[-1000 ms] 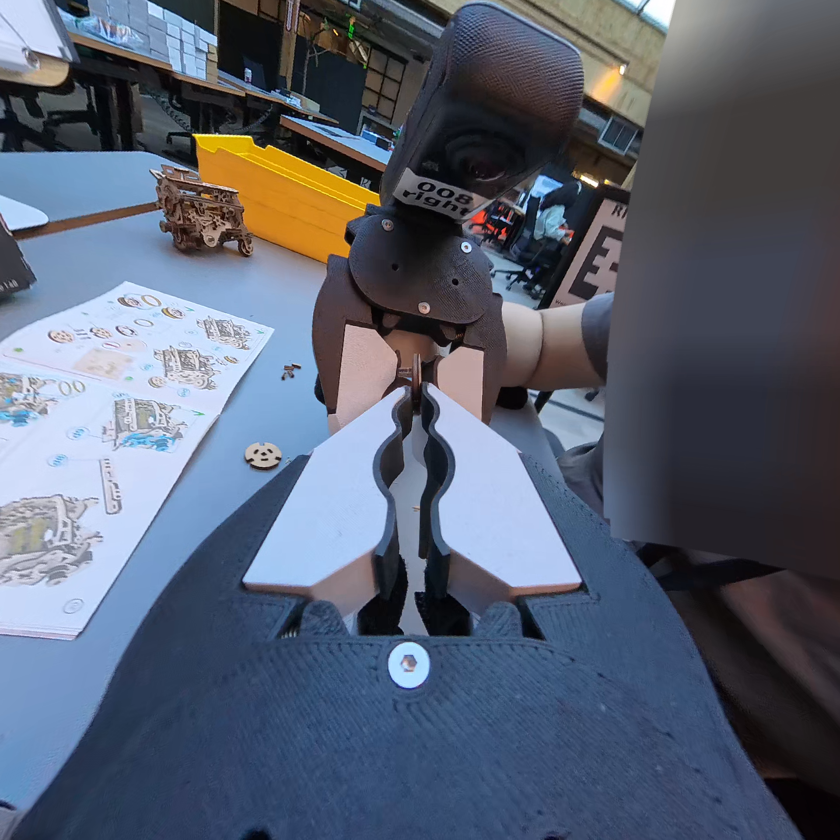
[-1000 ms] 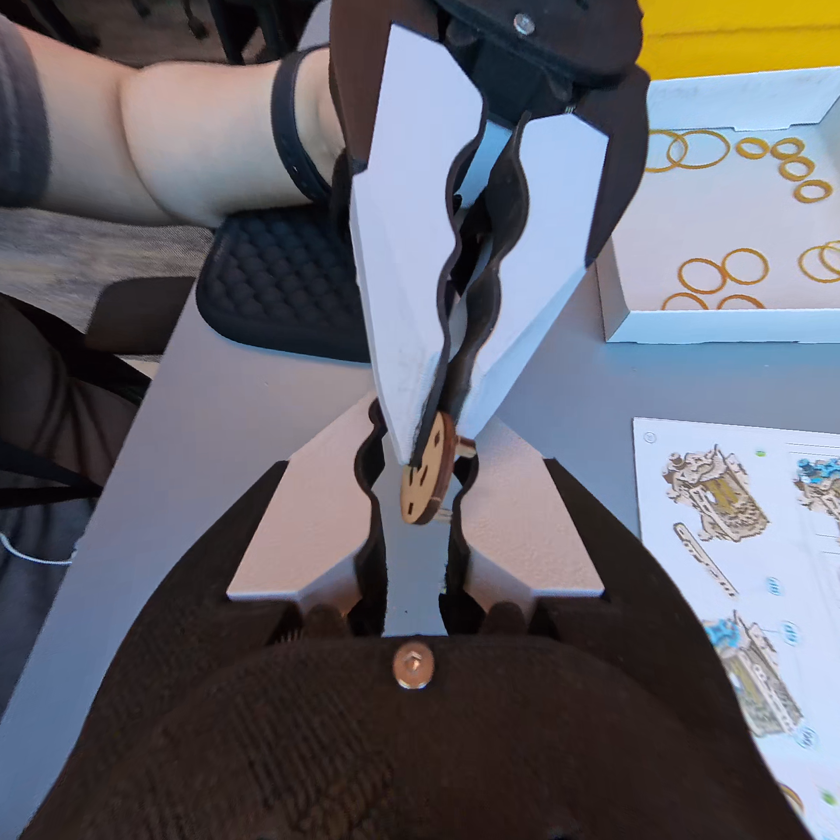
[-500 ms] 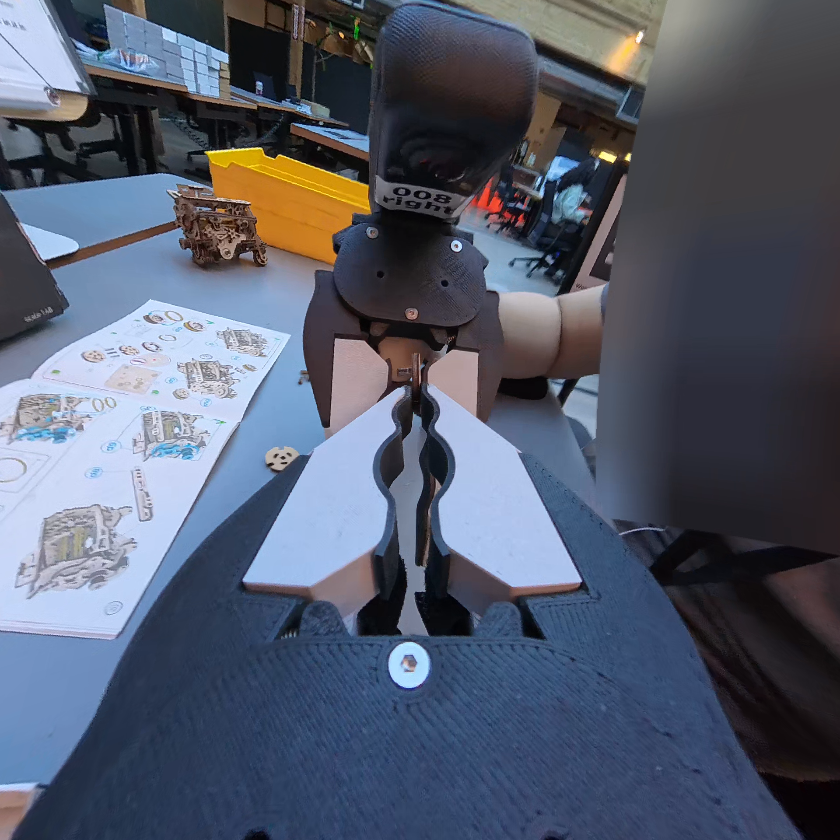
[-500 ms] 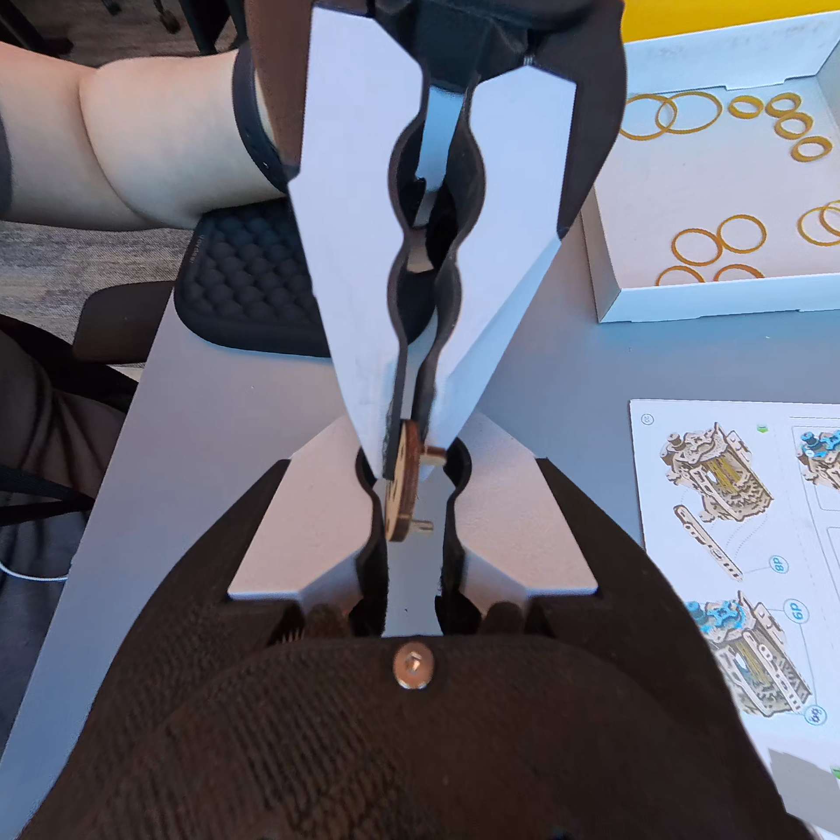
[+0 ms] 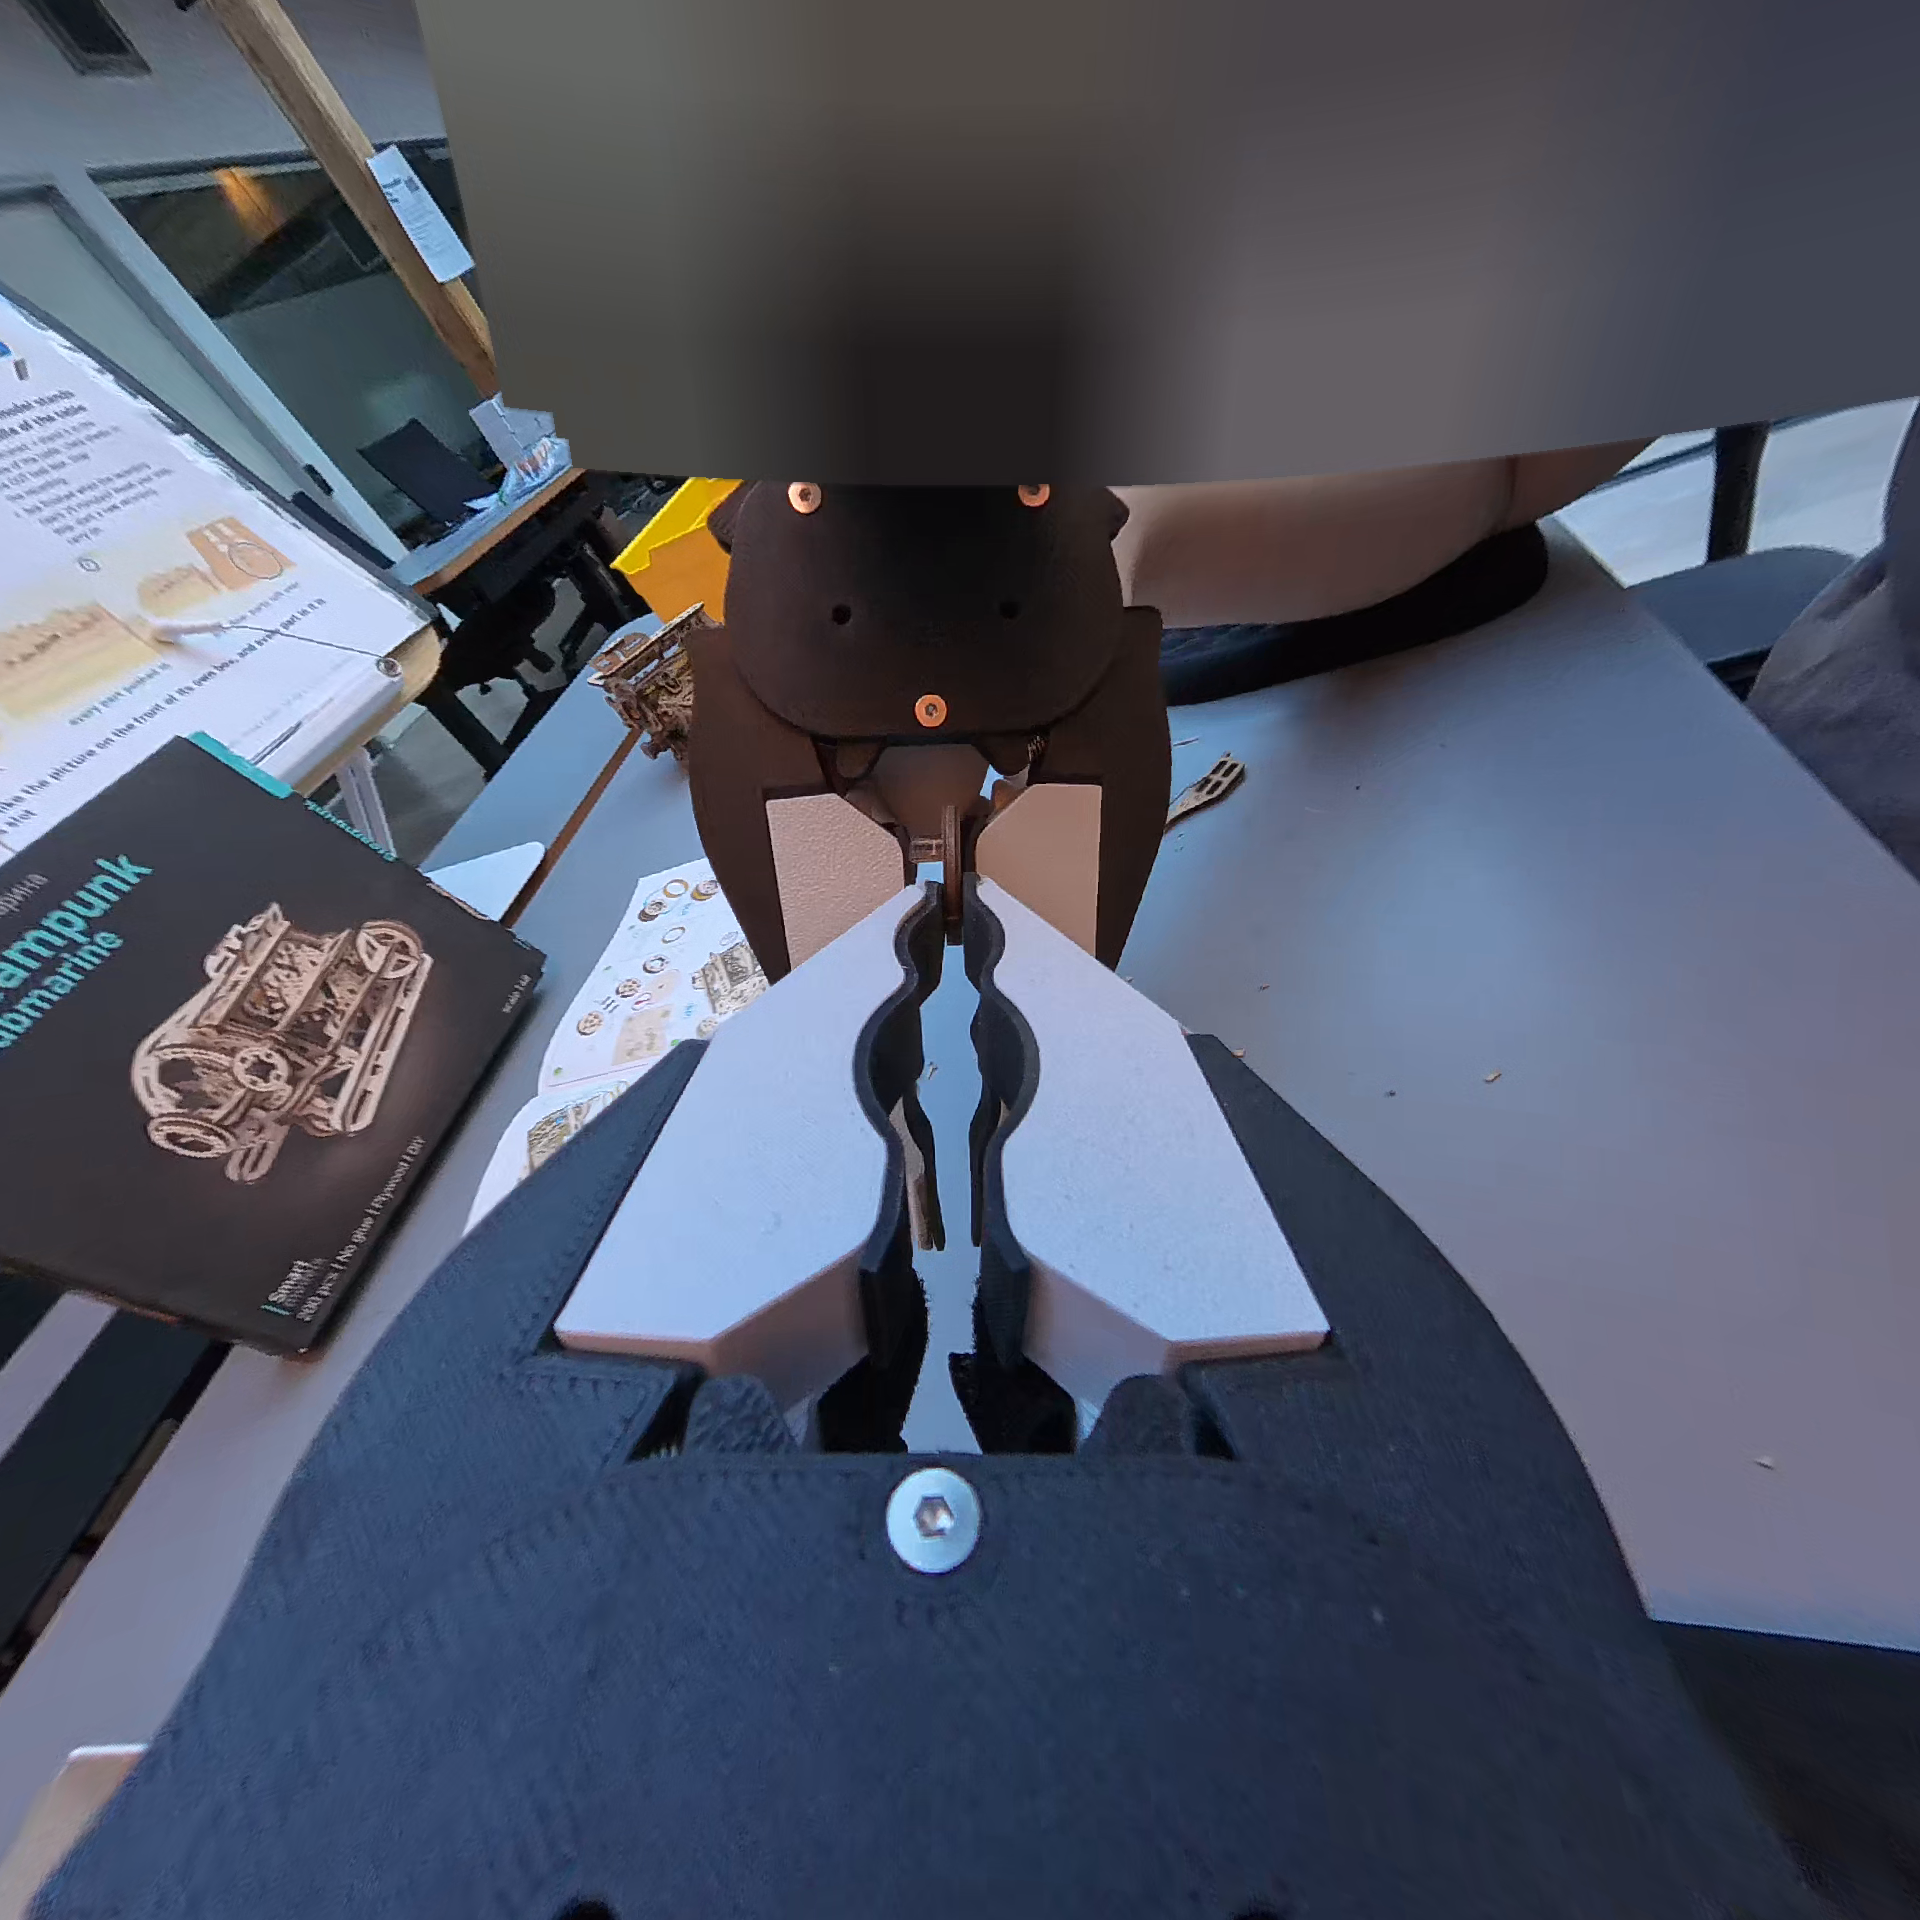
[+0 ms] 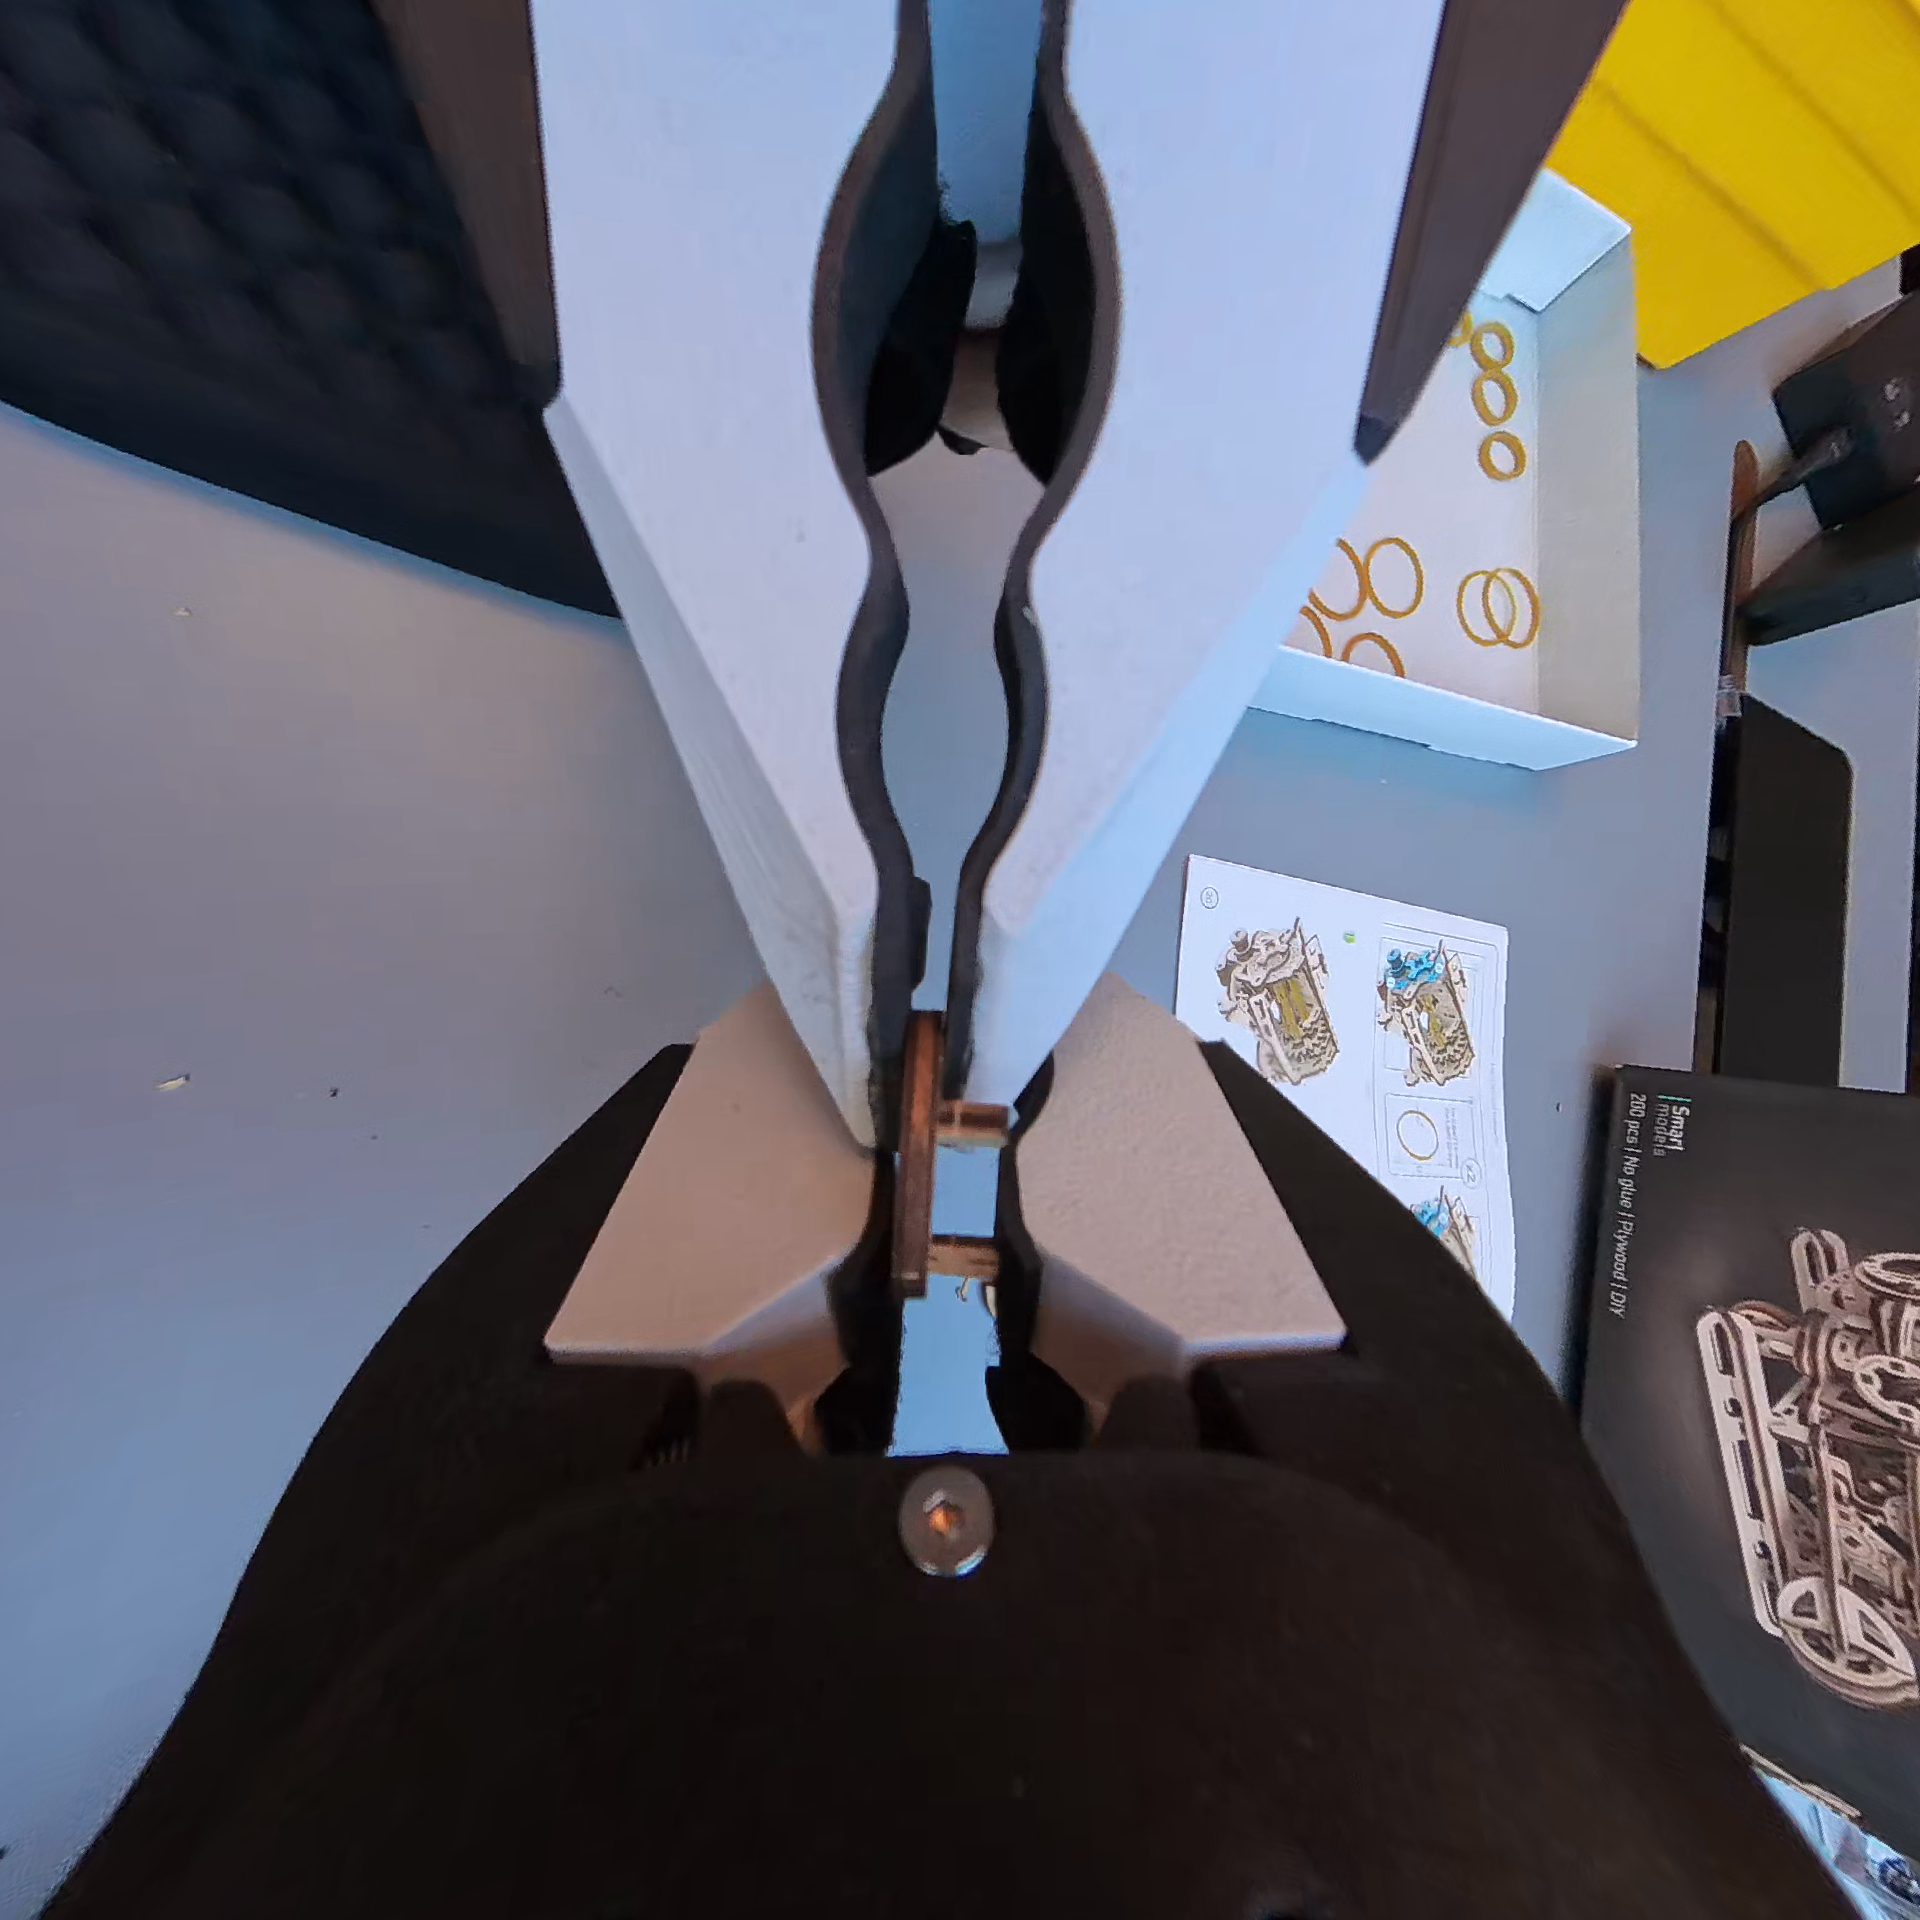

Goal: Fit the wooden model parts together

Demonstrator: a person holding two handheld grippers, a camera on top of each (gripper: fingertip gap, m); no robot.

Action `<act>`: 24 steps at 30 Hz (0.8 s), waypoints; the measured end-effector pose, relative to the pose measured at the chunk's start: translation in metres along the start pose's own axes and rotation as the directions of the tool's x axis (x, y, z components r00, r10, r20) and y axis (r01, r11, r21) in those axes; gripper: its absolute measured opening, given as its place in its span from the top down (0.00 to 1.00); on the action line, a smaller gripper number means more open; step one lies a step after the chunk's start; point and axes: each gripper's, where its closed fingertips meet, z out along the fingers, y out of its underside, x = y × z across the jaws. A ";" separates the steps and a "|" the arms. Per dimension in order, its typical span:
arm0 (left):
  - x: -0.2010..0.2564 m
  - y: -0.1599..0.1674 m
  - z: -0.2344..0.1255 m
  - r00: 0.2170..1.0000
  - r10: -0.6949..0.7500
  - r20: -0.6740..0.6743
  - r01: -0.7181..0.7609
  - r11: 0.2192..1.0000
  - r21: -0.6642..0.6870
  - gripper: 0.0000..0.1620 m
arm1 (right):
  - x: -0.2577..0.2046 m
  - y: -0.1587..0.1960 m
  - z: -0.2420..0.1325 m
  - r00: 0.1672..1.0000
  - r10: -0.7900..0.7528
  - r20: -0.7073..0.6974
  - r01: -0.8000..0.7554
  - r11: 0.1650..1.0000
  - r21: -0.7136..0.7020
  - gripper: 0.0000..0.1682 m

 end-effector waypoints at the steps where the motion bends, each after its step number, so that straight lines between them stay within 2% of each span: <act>1: 0.000 0.001 0.000 1.000 0.013 0.007 -0.013 1.000 -0.011 1.00 | 0.001 0.002 0.001 1.000 0.002 -0.006 -0.002 1.000 -0.006 0.96; 4: -0.003 0.008 0.000 0.999 0.040 0.028 -0.039 0.998 -0.056 1.00 | 0.011 0.011 0.002 0.997 -0.024 -0.071 0.020 0.998 -0.062 0.93; 7: -0.002 0.012 0.002 0.998 0.048 0.028 -0.046 0.996 -0.076 1.00 | 0.007 0.013 0.005 0.998 -0.013 -0.054 0.009 0.997 -0.071 0.97; 16: -0.005 0.017 0.003 0.994 -0.110 0.008 0.110 0.990 -0.090 1.00 | 0.009 0.008 0.006 0.998 0.045 -0.038 -0.046 0.999 -0.003 0.95; 19: -0.004 0.019 0.005 0.990 -0.142 -0.004 0.141 0.986 -0.094 1.00 | 0.006 0.009 0.008 0.999 0.038 -0.023 -0.038 0.999 0.007 0.97; 24: -0.004 0.018 0.006 0.998 -0.066 0.020 0.067 0.993 -0.095 1.00 | 0.011 0.009 0.006 0.998 -0.012 -0.066 0.012 1.000 -0.001 0.97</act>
